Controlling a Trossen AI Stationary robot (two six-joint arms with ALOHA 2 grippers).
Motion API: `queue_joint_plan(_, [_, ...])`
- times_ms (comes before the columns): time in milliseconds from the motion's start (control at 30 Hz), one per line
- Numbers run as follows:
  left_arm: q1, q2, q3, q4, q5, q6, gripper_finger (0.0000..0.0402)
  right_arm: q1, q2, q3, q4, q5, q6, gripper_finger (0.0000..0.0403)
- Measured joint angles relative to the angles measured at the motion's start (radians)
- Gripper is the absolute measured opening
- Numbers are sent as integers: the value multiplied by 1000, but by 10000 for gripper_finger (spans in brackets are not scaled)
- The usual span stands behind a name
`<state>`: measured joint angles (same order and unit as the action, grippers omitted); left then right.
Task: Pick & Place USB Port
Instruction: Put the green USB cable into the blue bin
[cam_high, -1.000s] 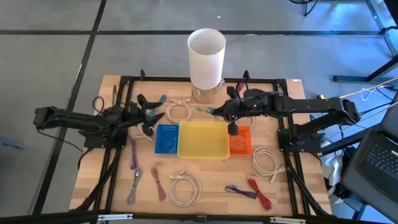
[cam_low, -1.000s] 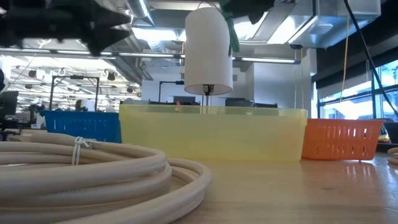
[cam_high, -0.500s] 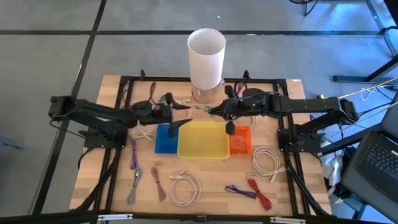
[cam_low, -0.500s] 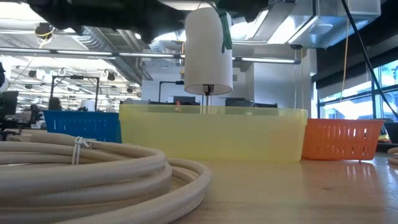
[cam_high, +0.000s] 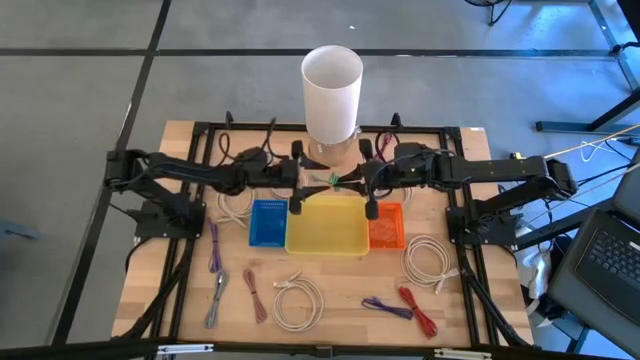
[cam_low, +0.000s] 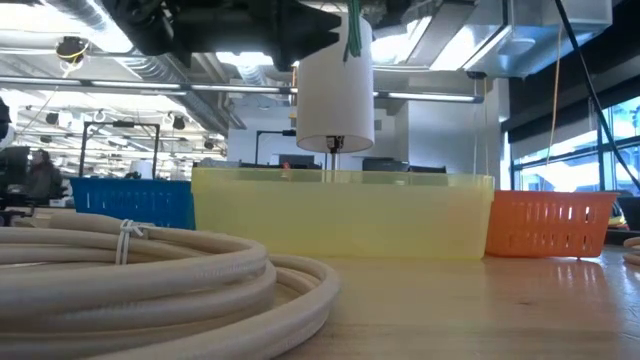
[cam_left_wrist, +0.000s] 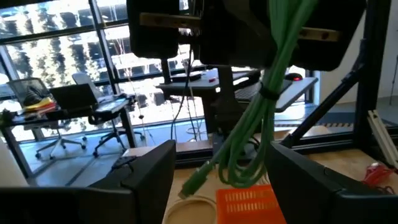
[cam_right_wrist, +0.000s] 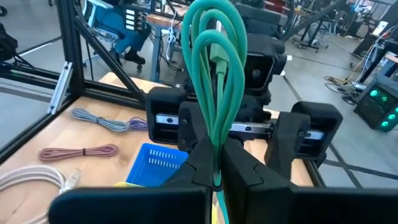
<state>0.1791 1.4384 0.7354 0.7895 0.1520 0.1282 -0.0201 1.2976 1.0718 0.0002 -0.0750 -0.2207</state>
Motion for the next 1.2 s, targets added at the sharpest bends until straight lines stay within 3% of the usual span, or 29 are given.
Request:
queue_joint_plan(433, [-1, 4, 40, -7, 123, -36, 239, -1, 43, -1, 53, 2, -43, 10])
queue_joint_plan(700, [-3, 61, 55, -1, 104, -40, 230, -1, 44, -1, 107, 3, -49, 10])
queue_joint_plan(867, [-3, 98, 101, -4, 103, 7, 167, -1, 44, -1, 98, 3, -49, 10])
queue_joint_plan(1067, [-3, 103, 116, -33, 126, 41, 25, -1, 43, -1, 78, 3, -48, 10])
queue_joint_plan(1200, [-2, 97, 117, -58, 125, 40, 19, -2, 44, -1, 77, 4, -50, 11])
